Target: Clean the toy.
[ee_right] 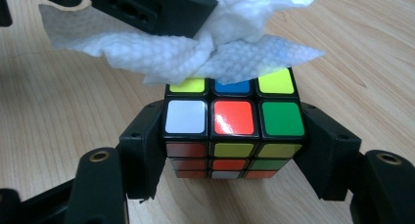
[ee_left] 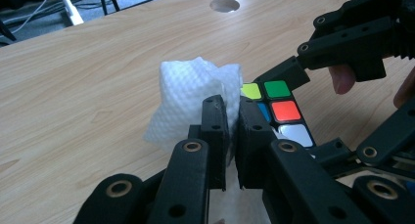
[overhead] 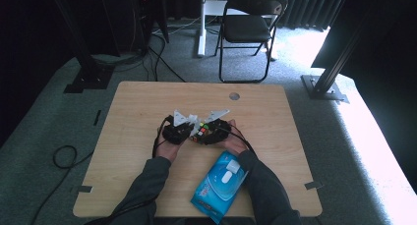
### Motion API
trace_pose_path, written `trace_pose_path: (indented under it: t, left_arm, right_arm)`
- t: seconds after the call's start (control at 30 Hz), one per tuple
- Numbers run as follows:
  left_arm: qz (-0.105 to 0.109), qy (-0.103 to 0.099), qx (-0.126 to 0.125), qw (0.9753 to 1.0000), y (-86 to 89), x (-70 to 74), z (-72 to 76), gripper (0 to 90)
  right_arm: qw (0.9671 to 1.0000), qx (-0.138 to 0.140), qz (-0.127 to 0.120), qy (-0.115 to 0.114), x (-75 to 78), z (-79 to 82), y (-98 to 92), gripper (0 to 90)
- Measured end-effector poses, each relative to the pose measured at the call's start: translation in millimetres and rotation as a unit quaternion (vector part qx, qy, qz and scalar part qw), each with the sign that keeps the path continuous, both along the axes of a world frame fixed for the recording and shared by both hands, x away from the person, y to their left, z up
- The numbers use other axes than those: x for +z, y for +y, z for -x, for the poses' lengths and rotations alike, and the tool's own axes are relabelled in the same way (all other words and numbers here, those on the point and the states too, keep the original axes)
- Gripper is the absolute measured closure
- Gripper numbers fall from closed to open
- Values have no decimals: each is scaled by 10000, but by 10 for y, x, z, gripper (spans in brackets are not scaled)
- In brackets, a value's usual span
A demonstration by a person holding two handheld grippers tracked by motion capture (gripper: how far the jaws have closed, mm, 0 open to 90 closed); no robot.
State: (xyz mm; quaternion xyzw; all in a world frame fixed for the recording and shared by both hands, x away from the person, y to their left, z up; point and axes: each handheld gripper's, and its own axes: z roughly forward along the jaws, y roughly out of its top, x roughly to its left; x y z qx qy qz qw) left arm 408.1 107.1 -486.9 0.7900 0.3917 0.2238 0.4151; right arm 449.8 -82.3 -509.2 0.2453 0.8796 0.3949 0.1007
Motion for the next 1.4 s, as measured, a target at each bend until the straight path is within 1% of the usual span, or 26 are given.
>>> trace_pose_path:
  t: [0.23, 0.43, 0.67, 0.8, 1.0, 1.17, 1.4]
  left_arm:
    - [-18, 7, -39, 10000, -50, 1, -23, 841]
    - [-73, 10, -161, 9998, -129, 6, -6, 841]
    - [-104, 73, -384, 9992, -177, 10, 12, 840]
    - [-108, 47, -564, 9983, -227, 22, 34, 840]
    - [9, 62, -792, 9968, -284, 35, 55, 840]
    - [8, 49, -842, 9964, -298, 42, 61, 839]
    - [-121, -15, -809, 9966, -293, 38, 53, 840]
  right_arm:
    - [9999, 99, -9, -12, -7, 12, 7, 343]
    - [9999, 109, -10, -23, -7, 17, 7, 344]
    - [9999, 115, -1, -17, -15, 18, 10, 343]
    - [9999, 116, -7, -33, -15, 20, 14, 343]
    - [9999, 116, -30, -42, -16, 21, 10, 343]
    - [9999, 105, -47, -49, -13, 23, 6, 343]
    - [9999, 99, -68, -49, -13, 26, 4, 343]
